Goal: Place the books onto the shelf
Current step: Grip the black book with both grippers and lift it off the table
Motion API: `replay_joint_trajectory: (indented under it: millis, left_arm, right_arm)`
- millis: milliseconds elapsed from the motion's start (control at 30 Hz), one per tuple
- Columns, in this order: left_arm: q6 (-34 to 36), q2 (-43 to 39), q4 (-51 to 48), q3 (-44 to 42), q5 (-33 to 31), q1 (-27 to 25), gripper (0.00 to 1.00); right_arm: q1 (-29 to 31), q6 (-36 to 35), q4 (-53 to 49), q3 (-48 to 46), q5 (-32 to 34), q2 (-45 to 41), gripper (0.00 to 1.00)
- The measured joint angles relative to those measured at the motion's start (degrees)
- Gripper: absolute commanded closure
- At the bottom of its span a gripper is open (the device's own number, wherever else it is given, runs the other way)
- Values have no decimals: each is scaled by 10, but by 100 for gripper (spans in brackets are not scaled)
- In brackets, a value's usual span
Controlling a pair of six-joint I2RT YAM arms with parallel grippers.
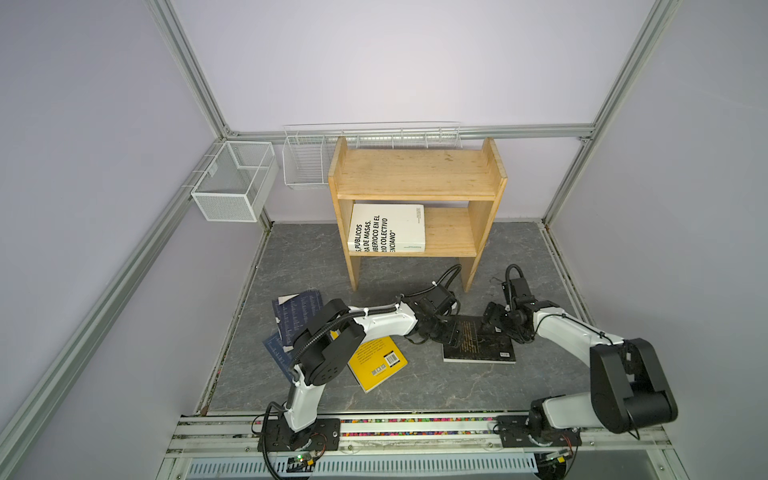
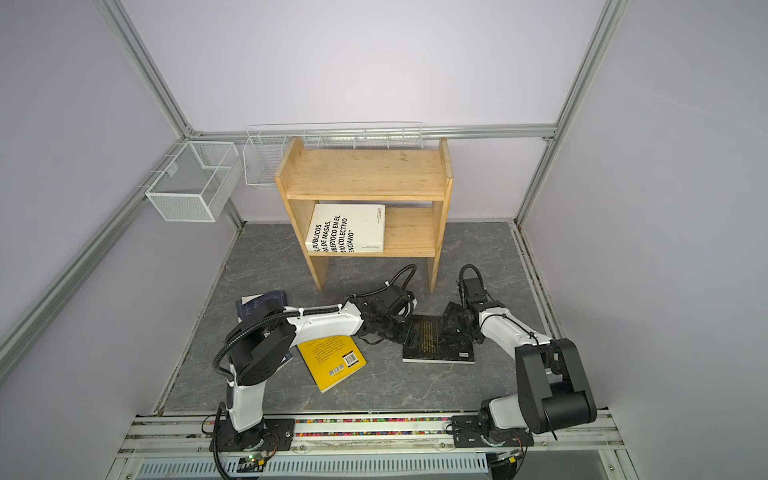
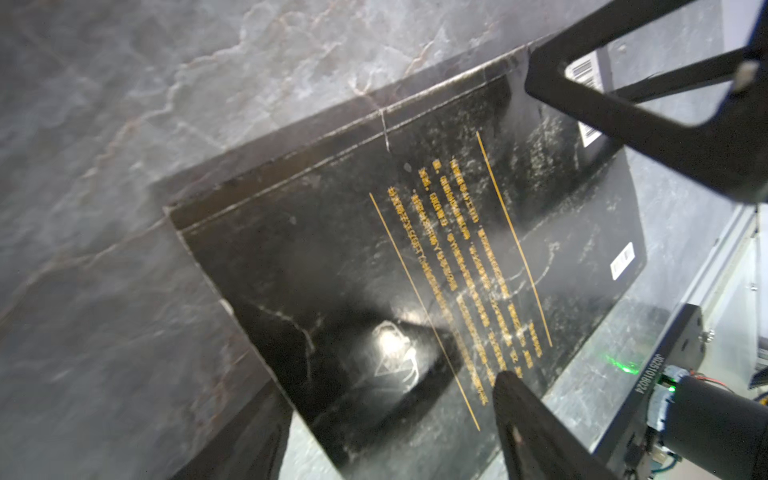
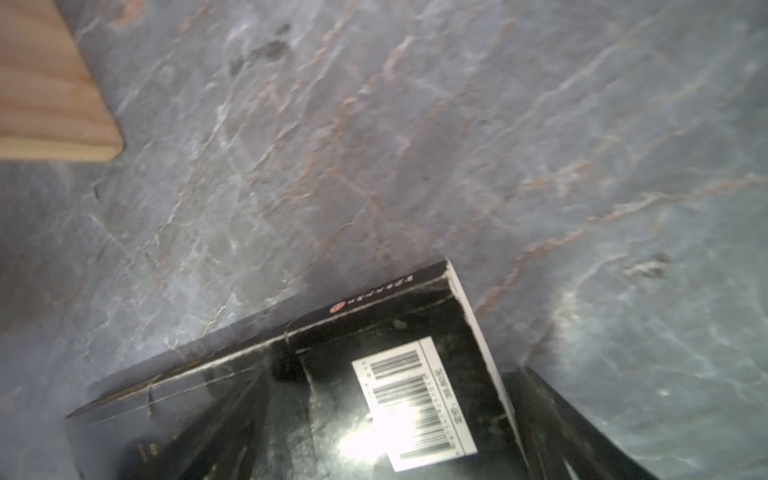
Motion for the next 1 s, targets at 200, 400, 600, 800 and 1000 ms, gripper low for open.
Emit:
replay_joint_trajectory:
  millis: [200,400,600,800,1000]
  left_arm:
    - [-5,-64,-23,-43,-34,-5,24]
    - [-17,-157,-36,-72,-78,-6,23]
    - [-20,-225,-27,-93,-103,-15,23]
    - [-28,-272,21,-126,-111,-32,22]
    - [-52,-375,8,-182,-186,-32,17]
  right_arm:
    - [51,5,41,-5,-3,5,11]
    - [121,25,54,-2,-8,8,11]
    - [184,59,79,40,-49,48,11]
    - [230,69,116,93,-118,94,11]
    - [265,70,118,146,-137,148,11]
